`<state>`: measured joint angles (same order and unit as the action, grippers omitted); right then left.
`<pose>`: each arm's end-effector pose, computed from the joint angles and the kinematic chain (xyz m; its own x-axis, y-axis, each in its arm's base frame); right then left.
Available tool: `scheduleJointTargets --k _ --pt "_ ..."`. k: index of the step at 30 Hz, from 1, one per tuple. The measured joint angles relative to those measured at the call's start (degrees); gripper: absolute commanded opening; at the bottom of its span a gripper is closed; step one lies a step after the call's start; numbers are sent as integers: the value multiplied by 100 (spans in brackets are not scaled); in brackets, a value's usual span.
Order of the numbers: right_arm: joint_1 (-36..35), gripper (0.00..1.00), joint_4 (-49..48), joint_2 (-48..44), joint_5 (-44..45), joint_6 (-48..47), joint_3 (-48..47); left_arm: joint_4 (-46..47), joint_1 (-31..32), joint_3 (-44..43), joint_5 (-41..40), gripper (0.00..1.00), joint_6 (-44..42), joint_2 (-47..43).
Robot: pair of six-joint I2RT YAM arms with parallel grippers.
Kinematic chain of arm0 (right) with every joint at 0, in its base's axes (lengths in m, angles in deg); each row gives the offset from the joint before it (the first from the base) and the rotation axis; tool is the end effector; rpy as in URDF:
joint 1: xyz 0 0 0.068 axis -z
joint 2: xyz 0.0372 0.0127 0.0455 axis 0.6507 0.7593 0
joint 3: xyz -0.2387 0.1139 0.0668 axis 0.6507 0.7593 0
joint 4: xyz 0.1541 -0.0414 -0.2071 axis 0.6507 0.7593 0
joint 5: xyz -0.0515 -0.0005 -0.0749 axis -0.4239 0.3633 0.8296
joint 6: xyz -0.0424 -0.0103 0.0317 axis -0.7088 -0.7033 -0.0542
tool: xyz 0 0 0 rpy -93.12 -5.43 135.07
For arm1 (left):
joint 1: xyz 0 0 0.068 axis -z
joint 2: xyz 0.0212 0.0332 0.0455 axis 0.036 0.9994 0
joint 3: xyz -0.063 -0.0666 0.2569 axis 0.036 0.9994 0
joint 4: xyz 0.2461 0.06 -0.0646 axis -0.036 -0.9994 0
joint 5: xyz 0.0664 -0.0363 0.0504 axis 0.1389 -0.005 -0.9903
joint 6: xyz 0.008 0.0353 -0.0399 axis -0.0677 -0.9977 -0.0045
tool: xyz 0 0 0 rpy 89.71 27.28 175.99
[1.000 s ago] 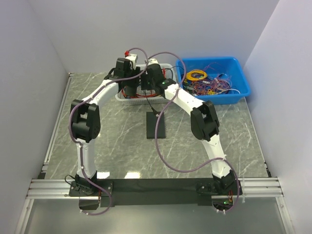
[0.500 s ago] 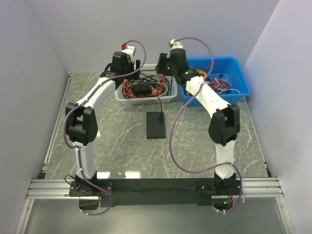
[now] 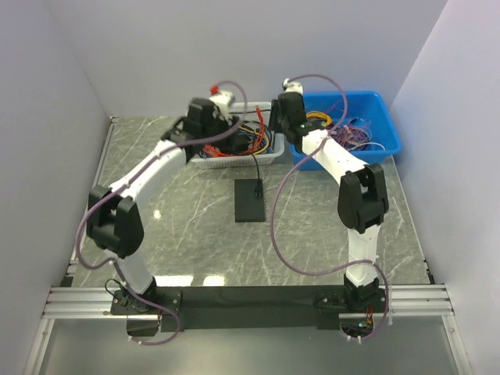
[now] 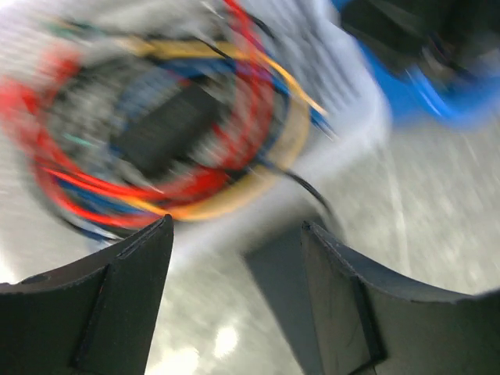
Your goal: Pull the plug from the switch port
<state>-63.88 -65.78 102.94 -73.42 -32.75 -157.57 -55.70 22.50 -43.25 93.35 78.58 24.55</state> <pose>0.4552 0.1885 0.2977 -0.4493 0.1369 -0.8829 -0.0958 0.9751 0.1999 0.3798 -0.1770 0.3363 -0.5035 0.0801 -0.8603 0.4209 0.8923 -0.1632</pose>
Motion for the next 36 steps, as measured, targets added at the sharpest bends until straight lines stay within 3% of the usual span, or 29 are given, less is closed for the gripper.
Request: scheduleJointTargets --k 3,9,20,23,26,27,29,36 --pt "-15 48 -72 -352 2 -398 686 4 577 651 -7 73 66 -352" --pt "-2 47 -66 -592 173 -798 780 68 1624 1180 -101 75 404 -350" --pt "50 47 -623 -1344 216 -846 1637 162 1633 861 -1003 71 798 866" --pt "129 47 -662 -1314 85 -859 1606 229 1672 695 -1047 63 802 1115" --pt "236 46 -566 -1051 -79 -975 1213 411 1687 682 -1069 39 802 1196" --pt "273 46 -553 -925 -136 -1058 1029 472 1690 682 -1067 23 798 1196" --pt "339 46 -527 -704 -208 -1263 702 514 1687 647 -1064 3 791 1196" --pt "474 47 -339 -472 -529 -2031 511 466 1626 466 -962 0 741 1189"
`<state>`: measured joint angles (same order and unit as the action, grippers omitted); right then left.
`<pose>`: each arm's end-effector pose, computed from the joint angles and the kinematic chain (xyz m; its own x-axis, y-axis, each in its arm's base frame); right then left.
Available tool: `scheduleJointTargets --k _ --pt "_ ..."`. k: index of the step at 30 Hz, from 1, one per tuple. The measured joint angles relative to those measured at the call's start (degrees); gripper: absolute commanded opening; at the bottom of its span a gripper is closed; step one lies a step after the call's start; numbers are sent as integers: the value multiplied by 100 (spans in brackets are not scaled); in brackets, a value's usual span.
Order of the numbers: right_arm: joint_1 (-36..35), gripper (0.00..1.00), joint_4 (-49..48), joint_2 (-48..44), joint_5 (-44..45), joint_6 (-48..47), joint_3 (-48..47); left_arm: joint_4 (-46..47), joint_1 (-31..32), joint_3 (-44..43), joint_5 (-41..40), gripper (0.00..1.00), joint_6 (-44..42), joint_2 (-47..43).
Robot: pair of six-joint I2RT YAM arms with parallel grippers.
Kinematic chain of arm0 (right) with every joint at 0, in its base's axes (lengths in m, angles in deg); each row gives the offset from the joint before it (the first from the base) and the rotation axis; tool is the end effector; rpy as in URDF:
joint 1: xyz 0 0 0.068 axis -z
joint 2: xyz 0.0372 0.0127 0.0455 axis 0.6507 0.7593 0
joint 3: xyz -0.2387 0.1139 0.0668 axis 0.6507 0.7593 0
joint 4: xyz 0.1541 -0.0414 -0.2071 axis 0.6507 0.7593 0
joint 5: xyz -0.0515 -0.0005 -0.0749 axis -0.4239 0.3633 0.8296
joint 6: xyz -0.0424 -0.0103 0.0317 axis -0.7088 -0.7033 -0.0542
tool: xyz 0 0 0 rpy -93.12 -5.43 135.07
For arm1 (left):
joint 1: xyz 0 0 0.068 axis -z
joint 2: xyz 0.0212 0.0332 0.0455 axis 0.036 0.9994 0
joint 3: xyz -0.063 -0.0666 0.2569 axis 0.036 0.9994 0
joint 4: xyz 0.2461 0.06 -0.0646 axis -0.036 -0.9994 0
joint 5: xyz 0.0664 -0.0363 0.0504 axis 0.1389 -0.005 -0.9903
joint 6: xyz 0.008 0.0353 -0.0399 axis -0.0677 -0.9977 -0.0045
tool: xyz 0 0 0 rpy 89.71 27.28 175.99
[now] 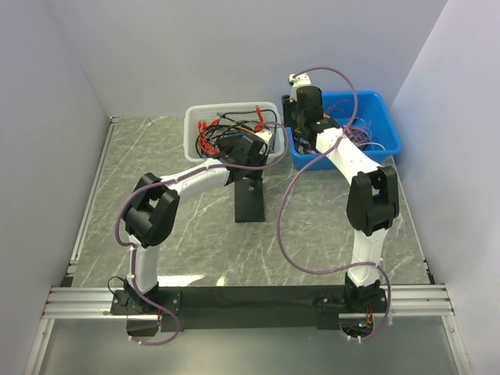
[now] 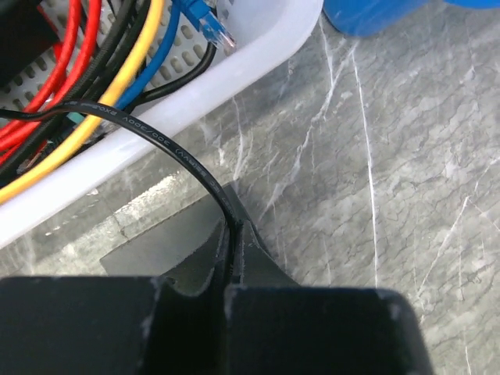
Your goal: Pull the plug from the switch port
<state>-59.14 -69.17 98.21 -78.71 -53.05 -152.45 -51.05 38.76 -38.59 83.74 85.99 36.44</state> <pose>0.4521 0.1479 0.3103 -0.3557 -0.1614 -0.9206 -0.2437 0.9669 -0.0754 0.3444 -0.2938 0.2291 -0.6383 0.2040 -0.7423 0.4555 0.8774 -0.1505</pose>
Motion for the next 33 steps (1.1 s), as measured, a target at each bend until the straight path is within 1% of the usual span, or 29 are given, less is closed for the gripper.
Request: scheduleJointTargets --k 2,6,10,13,16,19,25,26,28,29,30,31,32,33 --pt "44 47 24 -4 -175 170 -4 -22 -37 0 33 0 -20 -63" --pt "44 50 -175 -127 -433 1029 249 -138 -181 -59 55 0 -105 -404" --pt "39 51 -546 -420 -442 2271 841 -149 -527 -529 74 0 -177 -743" --pt "-13 51 -750 -437 -256 3001 962 -66 -942 -960 72 0 -229 -789" --pt "-109 51 -918 -398 -26 3574 966 46 -1392 -1244 68 0 -262 -649" --pt "-236 51 -1132 -334 81 3947 951 118 -1727 -1342 7 0 -334 -343" --pt "-367 55 -1193 72 243 4376 431 142 -2057 -1488 -210 1 -511 452" --pt "-369 55 -1250 179 271 4487 313 140 -2092 -1513 -251 6 -538 588" --pt "-367 57 -1340 328 363 4719 192 136 -2162 -1563 -291 12 -581 809" --pt "-367 57 -1390 400 428 4863 149 125 -2181 -1567 -297 17 -608 896" --pt "-367 58 -1445 483 494 5016 94 105 -2190 -1589 -297 36 -625 964" --pt "-365 60 -1478 584 568 5178 9 81 -2192 -1635 -293 47 -671 1049" --pt "-365 61 -1515 686 627 5318 -66 61 -2188 -1676 -278 73 -682 1123" --pt "-365 61 -1537 767 684 5412 -136 28 -2181 -1694 -278 92 -710 1167"
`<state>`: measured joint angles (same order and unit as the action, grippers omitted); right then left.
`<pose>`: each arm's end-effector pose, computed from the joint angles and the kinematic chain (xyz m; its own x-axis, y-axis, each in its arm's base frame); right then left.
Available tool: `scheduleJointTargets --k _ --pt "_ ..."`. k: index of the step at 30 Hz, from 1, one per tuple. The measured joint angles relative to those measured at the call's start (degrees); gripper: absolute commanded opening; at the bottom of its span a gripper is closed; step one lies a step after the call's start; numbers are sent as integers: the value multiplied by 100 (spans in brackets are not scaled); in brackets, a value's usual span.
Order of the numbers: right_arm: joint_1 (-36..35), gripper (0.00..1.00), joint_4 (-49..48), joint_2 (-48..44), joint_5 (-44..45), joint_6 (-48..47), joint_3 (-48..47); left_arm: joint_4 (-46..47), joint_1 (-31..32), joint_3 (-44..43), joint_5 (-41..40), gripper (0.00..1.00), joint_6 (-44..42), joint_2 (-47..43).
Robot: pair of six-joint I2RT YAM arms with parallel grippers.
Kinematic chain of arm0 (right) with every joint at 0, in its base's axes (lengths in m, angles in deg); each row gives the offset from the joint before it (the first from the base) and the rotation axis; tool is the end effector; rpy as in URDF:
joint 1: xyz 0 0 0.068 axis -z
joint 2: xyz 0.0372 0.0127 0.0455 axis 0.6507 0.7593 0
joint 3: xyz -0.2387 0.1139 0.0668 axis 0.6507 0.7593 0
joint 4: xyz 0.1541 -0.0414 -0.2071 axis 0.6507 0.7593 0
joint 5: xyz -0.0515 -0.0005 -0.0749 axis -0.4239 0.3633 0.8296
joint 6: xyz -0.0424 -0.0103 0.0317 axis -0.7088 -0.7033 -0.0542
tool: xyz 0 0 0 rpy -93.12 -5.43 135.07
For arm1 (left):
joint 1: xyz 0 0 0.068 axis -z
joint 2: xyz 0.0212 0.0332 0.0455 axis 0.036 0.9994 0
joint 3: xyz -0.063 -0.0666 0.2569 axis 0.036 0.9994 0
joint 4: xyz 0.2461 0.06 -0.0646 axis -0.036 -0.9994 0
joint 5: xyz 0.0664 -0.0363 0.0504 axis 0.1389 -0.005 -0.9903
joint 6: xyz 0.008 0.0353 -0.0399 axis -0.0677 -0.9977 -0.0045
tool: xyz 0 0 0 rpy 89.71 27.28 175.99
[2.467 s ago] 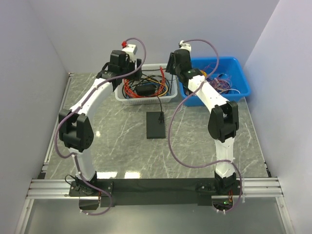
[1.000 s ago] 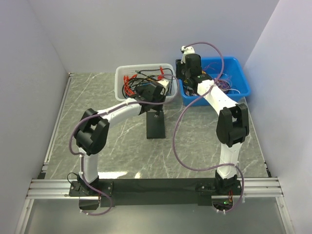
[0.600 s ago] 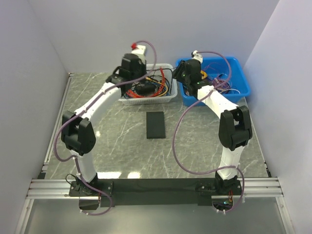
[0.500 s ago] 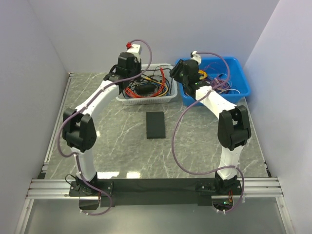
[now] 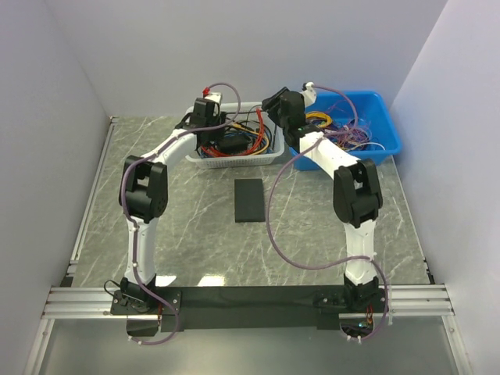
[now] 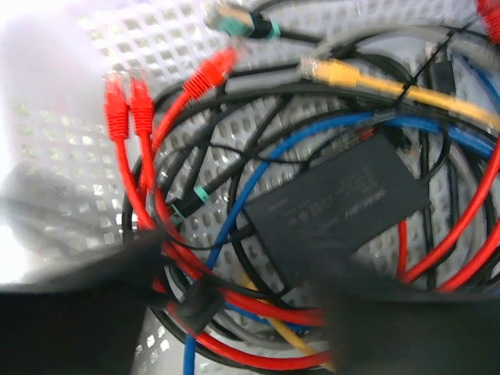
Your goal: Pull the plug from the switch port
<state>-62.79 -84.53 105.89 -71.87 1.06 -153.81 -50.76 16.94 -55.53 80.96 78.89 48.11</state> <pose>0.4751 0.1854 0.2832 -0.2708 0.7181 -0.6411 0.0643 0.6780 0.7323 0.4837 -0.1618 0.2343 -0.5737 0.0482 -0.8176 0.1461 0.9883 -0.0443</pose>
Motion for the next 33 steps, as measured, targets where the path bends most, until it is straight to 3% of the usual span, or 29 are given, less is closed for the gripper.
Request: scheduleJointTargets --k 1,9,17,19,20,23,27,33 --pt "0 61 -7 116 44 136 -118 -33 9 0 17 99 0 17" --pt "24 62 -260 859 271 907 -866 -55 22 61 175 99 55 -129" --pt "140 52 -212 1515 463 1386 -1823 -186 26 179 568 99 223 -789" --pt "181 45 -177 1727 476 1467 -2194 -205 33 216 649 99 254 -916" --pt "203 36 -155 1834 505 1519 -2387 -225 39 221 702 99 269 -964" --pt "260 26 -120 2098 527 1665 -2809 -256 55 227 756 99 310 -1010" --pt "372 1 -48 2411 498 1950 -3209 -308 59 337 804 99 328 -1082" --pt "538 2 -74 2441 498 1919 -3202 -306 55 503 804 99 323 -1228"
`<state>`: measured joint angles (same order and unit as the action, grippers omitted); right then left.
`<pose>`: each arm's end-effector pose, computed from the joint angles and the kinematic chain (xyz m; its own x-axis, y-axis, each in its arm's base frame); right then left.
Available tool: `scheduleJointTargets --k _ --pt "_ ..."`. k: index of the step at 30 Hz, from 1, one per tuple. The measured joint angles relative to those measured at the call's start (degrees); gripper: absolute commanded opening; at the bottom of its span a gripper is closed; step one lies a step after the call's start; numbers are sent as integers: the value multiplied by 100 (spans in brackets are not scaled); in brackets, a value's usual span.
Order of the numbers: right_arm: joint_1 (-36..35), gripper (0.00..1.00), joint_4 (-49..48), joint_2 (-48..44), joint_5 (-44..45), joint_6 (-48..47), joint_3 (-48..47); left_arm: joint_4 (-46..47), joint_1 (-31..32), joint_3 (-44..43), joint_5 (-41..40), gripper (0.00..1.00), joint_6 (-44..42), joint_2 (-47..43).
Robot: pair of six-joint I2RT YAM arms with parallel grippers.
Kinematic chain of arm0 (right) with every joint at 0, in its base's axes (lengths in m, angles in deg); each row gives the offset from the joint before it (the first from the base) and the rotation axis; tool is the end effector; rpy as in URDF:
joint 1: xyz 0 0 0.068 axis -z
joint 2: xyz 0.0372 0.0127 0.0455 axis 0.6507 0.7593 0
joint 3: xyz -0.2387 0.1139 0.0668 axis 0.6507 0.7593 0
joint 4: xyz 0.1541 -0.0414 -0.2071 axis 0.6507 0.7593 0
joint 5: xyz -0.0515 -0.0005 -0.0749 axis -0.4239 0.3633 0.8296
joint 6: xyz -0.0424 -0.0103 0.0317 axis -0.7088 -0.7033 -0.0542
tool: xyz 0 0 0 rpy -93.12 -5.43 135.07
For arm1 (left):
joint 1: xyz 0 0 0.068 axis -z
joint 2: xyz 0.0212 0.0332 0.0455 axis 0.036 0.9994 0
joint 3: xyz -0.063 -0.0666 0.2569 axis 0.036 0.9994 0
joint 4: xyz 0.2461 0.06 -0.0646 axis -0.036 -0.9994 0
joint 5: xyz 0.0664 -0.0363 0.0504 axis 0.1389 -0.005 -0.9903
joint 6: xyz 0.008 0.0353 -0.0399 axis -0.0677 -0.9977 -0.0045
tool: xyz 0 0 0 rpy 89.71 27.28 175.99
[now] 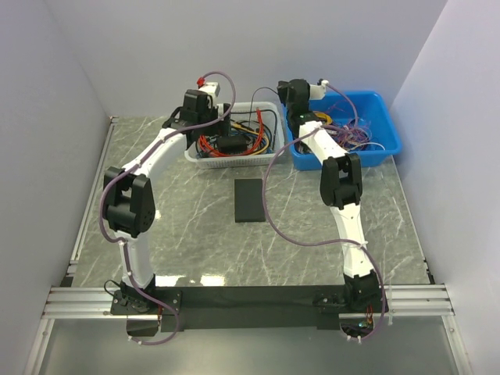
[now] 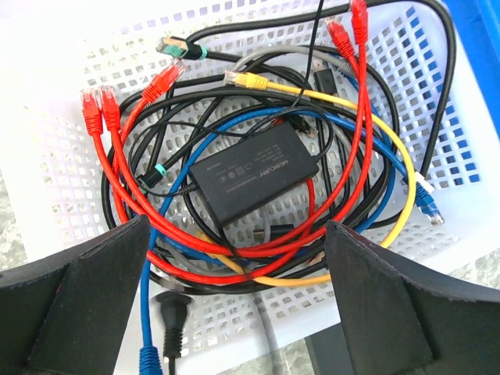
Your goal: Pull the plug from the switch port
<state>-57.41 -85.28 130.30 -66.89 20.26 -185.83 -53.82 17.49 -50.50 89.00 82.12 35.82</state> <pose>0.5734 0.1620 0.2566 -0.0177 0.9365 -0.3501 0.0866 0.3503 0.9326 0.4402 -0.1568 0.2999 -0.5464 -0.0159 -0.8374 0.2431 0.9538 -0.1768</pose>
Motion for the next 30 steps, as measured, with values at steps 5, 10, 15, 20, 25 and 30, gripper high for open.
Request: scheduleJointTargets --k 5,10,15,20,25,30 --pt "33 42 -348 -291 -24 -11 863 9 2 7 13 99 2 -44" --pt "17 53 -579 -509 -68 -361 1589 17 4 212 44 99 -20 -140" --pt "44 54 -828 -645 -754 -2382 1652 37 2 520 42 99 -157 -326" --pt "39 57 -516 -918 -1130 -4839 1622 70 2 638 94 99 -273 -463" --pt "-125 61 -94 -905 -695 -7447 1082 66 2 693 149 99 -391 -540" --pt "-319 61 101 -426 -575 -9132 70 20 -9 833 151 99 -542 -649"
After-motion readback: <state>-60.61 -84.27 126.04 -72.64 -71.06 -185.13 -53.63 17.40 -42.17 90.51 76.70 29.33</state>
